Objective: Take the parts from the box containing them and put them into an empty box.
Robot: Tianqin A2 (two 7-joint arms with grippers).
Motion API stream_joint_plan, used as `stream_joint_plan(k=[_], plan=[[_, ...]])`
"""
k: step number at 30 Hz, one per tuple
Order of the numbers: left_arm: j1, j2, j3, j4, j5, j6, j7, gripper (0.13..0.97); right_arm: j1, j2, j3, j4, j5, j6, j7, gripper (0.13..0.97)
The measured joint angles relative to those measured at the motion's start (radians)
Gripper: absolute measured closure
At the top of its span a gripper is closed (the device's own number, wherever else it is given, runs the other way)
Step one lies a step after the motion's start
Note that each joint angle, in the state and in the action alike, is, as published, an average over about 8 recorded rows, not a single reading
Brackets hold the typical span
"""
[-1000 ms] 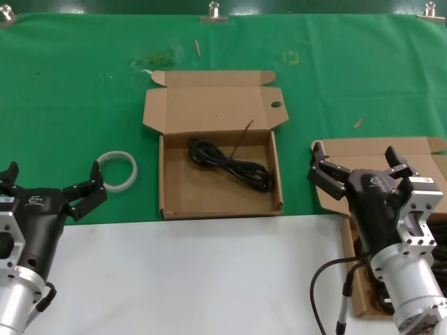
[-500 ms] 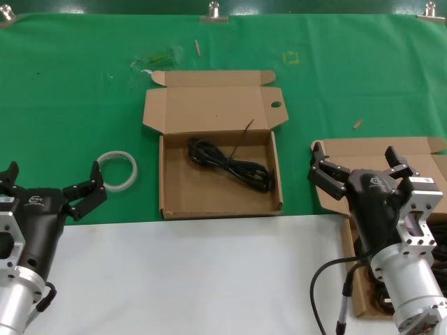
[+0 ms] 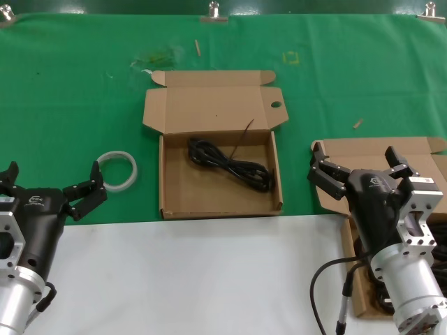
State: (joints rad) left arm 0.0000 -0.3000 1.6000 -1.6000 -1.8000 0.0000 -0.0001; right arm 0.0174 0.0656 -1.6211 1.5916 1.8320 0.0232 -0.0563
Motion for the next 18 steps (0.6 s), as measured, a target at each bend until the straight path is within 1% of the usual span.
stream_joint_plan(k=[18], plan=[[0.000,0.000,0.000,0.000,0.000,0.000,0.000,0.132,0.000,0.000,0.000,0.000,0.000,0.000,0.000,0.129]])
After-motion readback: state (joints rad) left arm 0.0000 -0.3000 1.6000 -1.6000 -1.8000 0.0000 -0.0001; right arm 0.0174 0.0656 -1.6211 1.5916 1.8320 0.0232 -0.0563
